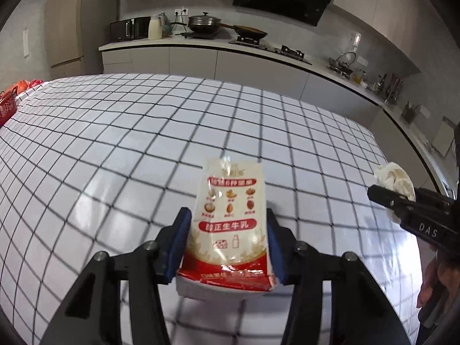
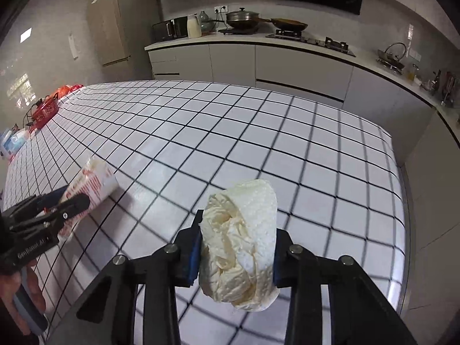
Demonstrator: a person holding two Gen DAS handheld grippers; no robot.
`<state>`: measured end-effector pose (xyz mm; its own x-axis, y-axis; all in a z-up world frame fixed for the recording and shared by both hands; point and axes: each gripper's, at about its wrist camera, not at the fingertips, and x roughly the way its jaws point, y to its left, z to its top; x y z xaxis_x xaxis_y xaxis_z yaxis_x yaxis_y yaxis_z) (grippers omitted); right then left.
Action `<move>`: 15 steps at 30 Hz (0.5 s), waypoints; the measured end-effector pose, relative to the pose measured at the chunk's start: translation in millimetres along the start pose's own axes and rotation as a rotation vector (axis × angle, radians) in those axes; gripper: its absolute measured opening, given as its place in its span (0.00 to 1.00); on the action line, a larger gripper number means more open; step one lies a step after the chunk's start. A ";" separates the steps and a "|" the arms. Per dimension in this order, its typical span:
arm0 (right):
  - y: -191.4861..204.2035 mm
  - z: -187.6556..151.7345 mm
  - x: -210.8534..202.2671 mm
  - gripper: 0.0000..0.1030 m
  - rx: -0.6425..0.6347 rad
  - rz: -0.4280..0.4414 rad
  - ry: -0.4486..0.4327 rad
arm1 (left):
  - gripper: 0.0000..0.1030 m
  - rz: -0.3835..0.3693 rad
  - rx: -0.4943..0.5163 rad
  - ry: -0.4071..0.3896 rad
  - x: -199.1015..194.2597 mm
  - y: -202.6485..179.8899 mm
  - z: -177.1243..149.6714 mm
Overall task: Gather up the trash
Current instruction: 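Carry the carton and tissue bundle over the black bin and open both tools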
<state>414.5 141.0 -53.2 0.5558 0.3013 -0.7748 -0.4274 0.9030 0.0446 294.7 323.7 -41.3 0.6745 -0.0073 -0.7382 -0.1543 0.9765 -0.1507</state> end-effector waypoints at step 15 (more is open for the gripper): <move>-9.7 -67.3 -60.4 0.38 0.013 0.002 -0.003 | 0.51 0.033 0.086 0.058 -12.3 -51.7 -47.6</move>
<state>337.1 93.4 -49.3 0.5571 0.3045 -0.7726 -0.4198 0.9060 0.0543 260.0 263.0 -55.8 0.6268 0.0152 -0.7790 -0.1115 0.9913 -0.0704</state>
